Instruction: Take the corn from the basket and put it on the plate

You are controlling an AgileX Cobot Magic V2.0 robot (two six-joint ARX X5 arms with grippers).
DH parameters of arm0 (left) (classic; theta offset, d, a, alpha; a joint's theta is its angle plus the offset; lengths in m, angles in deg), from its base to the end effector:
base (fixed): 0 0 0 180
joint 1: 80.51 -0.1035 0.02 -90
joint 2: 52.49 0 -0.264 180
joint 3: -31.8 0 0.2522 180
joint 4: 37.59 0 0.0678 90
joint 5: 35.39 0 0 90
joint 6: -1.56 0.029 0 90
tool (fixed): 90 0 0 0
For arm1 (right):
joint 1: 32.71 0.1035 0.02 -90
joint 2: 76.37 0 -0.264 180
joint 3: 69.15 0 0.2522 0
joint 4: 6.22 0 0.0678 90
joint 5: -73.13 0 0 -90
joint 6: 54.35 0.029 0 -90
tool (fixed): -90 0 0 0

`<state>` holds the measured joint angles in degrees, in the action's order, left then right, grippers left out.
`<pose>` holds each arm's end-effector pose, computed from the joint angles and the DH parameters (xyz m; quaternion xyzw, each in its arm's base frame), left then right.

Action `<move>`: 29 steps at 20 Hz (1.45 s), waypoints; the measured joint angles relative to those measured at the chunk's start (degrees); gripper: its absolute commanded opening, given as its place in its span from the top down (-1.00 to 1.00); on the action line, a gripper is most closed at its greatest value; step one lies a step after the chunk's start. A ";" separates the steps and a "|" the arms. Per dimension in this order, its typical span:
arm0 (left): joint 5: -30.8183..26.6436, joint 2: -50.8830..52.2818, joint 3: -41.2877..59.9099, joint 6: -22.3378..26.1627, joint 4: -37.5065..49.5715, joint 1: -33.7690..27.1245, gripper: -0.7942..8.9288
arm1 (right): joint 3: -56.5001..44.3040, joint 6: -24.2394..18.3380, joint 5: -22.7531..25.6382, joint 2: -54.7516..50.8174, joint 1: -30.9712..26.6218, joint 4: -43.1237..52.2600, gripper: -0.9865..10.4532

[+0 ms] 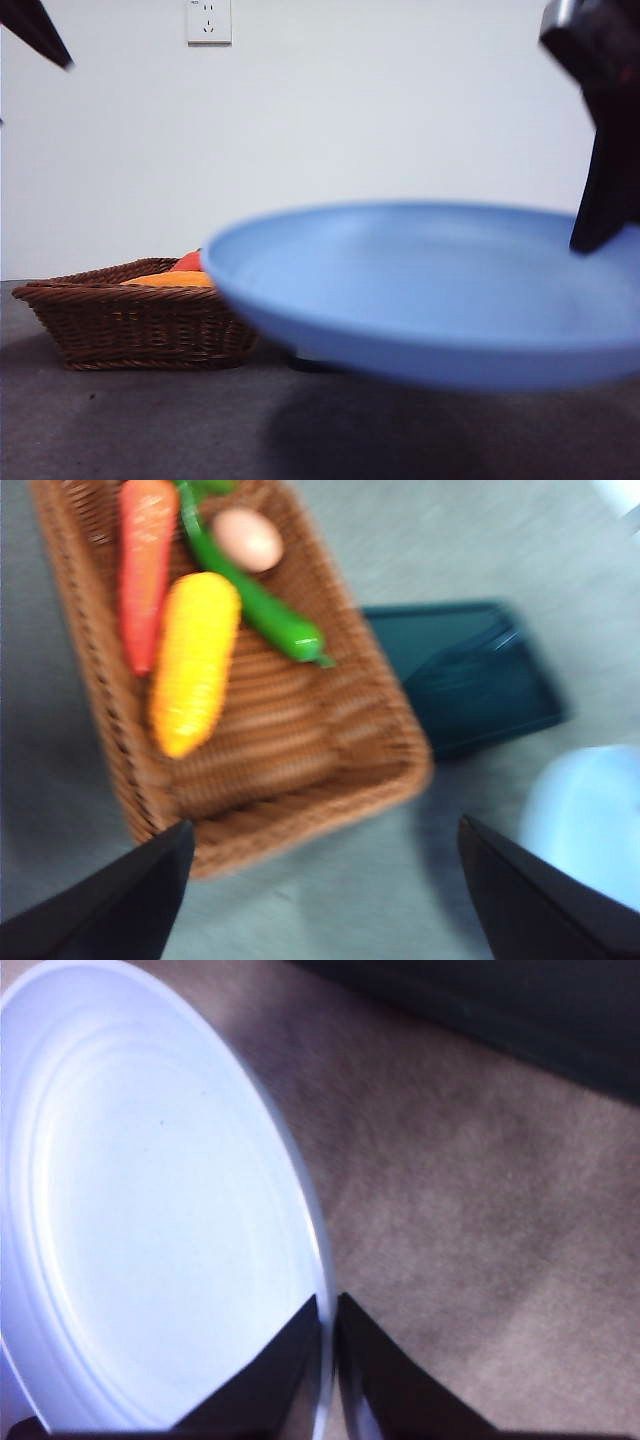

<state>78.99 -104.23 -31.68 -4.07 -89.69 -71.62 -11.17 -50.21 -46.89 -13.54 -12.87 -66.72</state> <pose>0.1713 -0.0389 0.3011 -0.0906 0.3546 -0.2516 0.8960 0.1733 0.0780 0.2326 0.0754 0.5502 0.3352 0.7611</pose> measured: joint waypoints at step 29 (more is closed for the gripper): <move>-32.41 -54.75 -24.26 13.64 7.26 15.52 0.16 | 4.04 2.38 0.28 -10.69 -0.39 -2.69 0.83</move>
<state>46.58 -158.99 -55.94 9.57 -82.44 -56.10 -7.12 -47.83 -46.61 -24.23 -13.27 -69.41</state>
